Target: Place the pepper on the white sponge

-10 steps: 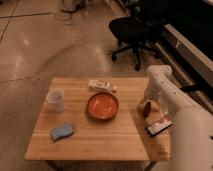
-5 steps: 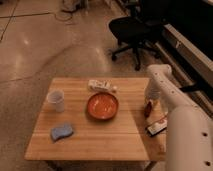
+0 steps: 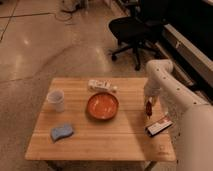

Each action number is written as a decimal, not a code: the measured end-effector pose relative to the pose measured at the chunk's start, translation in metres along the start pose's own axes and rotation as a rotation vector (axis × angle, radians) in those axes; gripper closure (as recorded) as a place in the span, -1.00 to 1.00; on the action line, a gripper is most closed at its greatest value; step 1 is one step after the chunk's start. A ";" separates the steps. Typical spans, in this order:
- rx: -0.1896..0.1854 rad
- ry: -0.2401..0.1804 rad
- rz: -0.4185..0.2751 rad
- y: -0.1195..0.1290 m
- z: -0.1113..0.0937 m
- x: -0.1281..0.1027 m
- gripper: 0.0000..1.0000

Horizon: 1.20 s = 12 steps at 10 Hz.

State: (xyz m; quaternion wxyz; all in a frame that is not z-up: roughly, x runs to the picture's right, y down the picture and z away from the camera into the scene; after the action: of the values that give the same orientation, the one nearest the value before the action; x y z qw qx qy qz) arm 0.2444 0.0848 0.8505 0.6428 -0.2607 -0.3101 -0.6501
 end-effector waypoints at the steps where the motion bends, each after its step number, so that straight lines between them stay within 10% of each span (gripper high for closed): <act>1: -0.001 0.014 -0.072 -0.017 -0.011 -0.011 1.00; 12: 0.085 0.085 -0.748 -0.187 -0.009 -0.147 1.00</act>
State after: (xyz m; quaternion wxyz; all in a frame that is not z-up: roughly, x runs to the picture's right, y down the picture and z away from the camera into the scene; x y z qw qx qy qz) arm 0.0640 0.1744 0.7233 0.3836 -0.0753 -0.3835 -0.8367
